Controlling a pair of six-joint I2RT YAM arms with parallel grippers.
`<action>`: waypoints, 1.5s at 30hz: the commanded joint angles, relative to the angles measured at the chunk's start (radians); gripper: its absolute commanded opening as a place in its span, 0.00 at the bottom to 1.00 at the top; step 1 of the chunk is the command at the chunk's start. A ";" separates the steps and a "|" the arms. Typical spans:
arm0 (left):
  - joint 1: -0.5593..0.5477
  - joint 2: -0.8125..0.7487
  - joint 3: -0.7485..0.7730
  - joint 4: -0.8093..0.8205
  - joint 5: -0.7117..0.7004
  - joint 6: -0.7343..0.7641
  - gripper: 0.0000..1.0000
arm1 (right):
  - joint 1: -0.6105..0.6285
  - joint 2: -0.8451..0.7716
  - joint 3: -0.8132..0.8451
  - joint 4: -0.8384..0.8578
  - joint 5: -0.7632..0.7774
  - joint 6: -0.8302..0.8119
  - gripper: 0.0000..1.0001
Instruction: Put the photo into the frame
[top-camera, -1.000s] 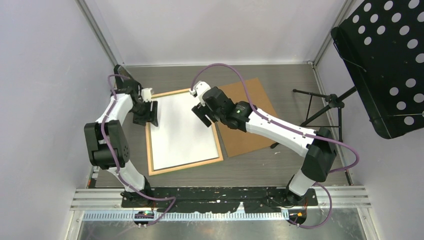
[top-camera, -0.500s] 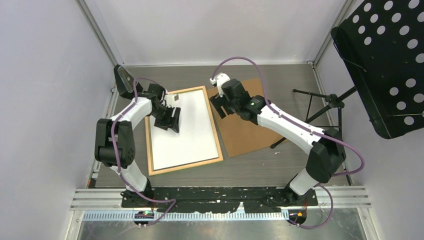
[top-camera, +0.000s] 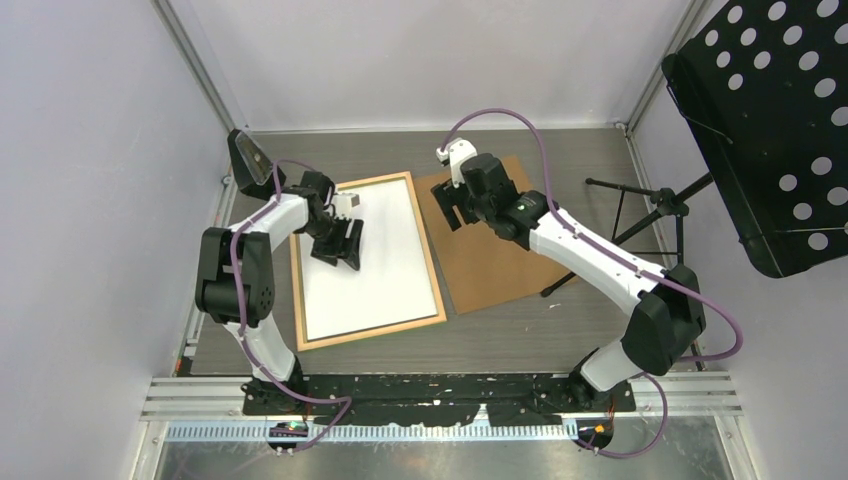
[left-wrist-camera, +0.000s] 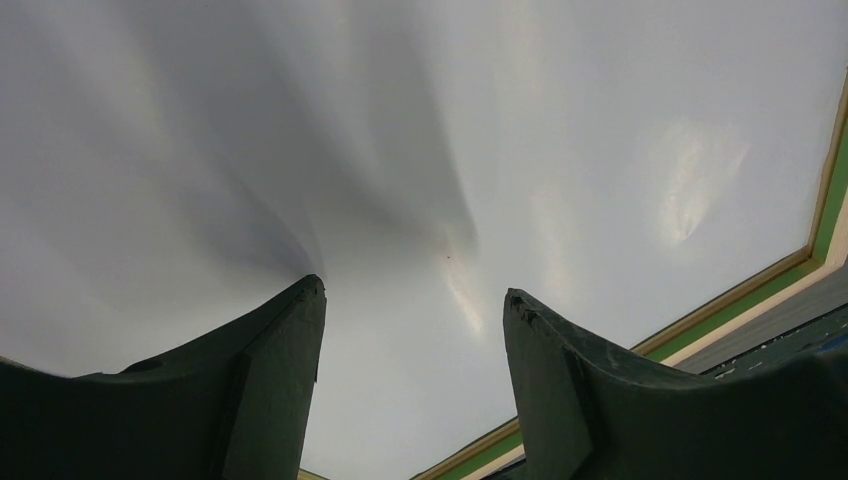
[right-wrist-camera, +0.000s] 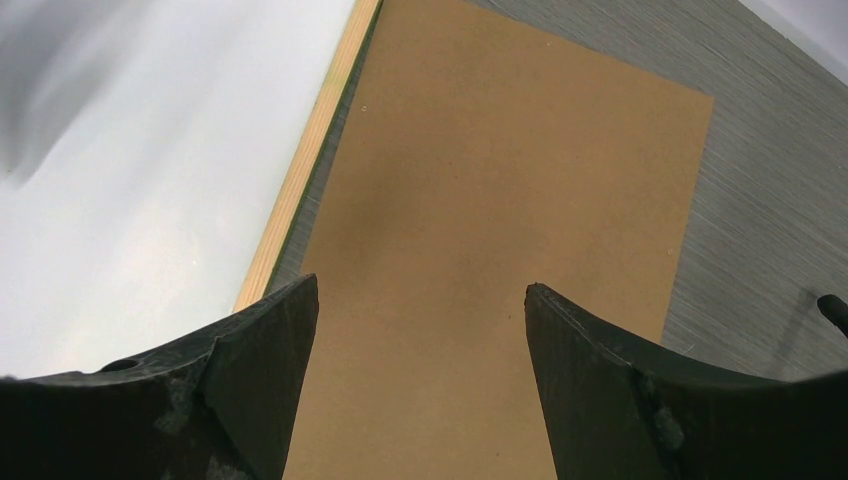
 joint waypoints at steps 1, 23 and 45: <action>-0.007 -0.010 0.010 0.005 -0.027 -0.018 0.65 | -0.015 -0.058 -0.005 0.049 -0.021 0.014 0.82; -0.027 -0.042 -0.025 0.007 -0.117 -0.071 0.65 | -0.042 -0.093 -0.032 0.060 -0.059 0.028 0.81; -0.037 -0.182 0.064 -0.014 -0.035 -0.063 0.69 | -0.267 -0.029 -0.093 0.082 -0.096 0.068 0.82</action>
